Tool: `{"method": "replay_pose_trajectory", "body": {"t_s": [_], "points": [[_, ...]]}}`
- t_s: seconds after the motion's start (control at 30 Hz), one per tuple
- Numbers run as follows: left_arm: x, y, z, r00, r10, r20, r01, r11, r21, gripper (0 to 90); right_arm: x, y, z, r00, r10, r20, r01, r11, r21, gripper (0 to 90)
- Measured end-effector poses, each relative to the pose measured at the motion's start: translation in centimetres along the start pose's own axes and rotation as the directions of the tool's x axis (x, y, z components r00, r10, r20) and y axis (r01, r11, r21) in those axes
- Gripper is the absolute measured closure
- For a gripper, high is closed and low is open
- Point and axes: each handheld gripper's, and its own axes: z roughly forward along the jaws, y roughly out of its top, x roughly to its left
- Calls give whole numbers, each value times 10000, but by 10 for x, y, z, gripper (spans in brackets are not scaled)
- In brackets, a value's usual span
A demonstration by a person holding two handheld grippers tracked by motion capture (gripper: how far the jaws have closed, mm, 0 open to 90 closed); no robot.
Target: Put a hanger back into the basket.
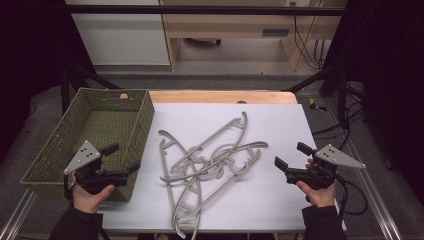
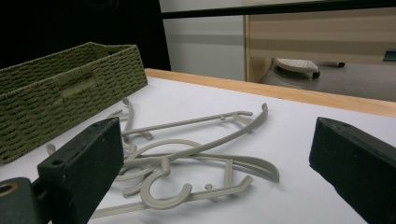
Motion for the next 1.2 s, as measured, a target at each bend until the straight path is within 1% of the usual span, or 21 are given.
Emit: {"method": "replay_pose_trajectory", "body": {"t_s": [0.2, 0.3, 0.33, 0.43, 0.5, 0.6, 0.67, 0.83, 0.87, 0.9, 0.93, 1.03, 1.07, 1.1, 1.17, 1.2], "points": [[-3, 3, 2, 9999, 101, 129, -102, 9999, 77, 70, 1, 0, 0, 10000, -38, 38, 38, 10000, 22, 33], [-9, 6, 5, 9994, 151, 299, -154, 9998, 83, 70, 2, 1, 0, 10000, -72, -1, 72, 9999, 88, 33], [-9, 6, 5, 9994, 151, 299, -154, 9998, 83, 71, 2, 1, 0, 10000, -72, -1, 72, 9999, 88, 33], [-15, 10, 9, 9988, 272, 410, -281, 9994, 213, 72, 4, 1, 2, 9999, -147, -5, 147, 9999, 84, 32], [-19, 10, 12, 9982, 259, 532, -275, 9992, 300, 72, 6, 2, 2, 9998, -179, -29, 179, 9998, 103, 31], [-25, 11, 18, 9968, 417, 682, -454, 9976, 531, 73, 7, 2, 3, 9998, -173, -53, 174, 9998, 32, 31], [-30, 11, 22, 9956, 496, 795, -550, 9962, 671, 73, 8, 3, 2, 9997, -242, -75, 243, 9996, 139, 31], [-43, 11, 34, 9910, 759, 1103, -884, 9896, 1132, 80, 8, 2, 3, 9998, -193, -107, 194, 9997, 154, 30], [-43, 11, 34, 9910, 759, 1103, -884, 9896, 1132, 86, 9, 2, 3, 9998, -188, -118, 189, 9997, 141, 30], [-48, 11, 38, 9897, 789, 1198, -938, 9877, 1248, 88, 9, 2, 4, 9997, -195, -127, 196, 9997, 129, 30], [-50, 11, 42, 9890, 753, 1271, -917, 9875, 1285, 96, 9, 2, 4, 9997, -218, -137, 220, 9997, 141, 30], [-56, 11, 51, 9855, 868, 1461, -1104, 9805, 1623, 103, 9, 2, 5, 9997, -229, -115, 231, 9996, 181, 30], [-56, 11, 51, 9855, 868, 1461, -1104, 9805, 1623, 108, 9, 2, 5, 9997, -225, -118, 227, 9996, 173, 30], [-58, 11, 54, 9848, 875, 1501, -1132, 9785, 1725, 108, 9, 2, 5, 9997, -211, -123, 213, 9996, 197, 30], [-64, 13, 64, 9816, 1015, 1620, -1330, 9713, 1974, 121, 9, 2, 5, 9997, -222, -118, 225, 9995, 242, 30], [-64, 13, 64, 9816, 1015, 1620, -1330, 9713, 1974, 120, 8, 2, 5, 9997, -230, -107, 232, 9994, 240, 29]]}}
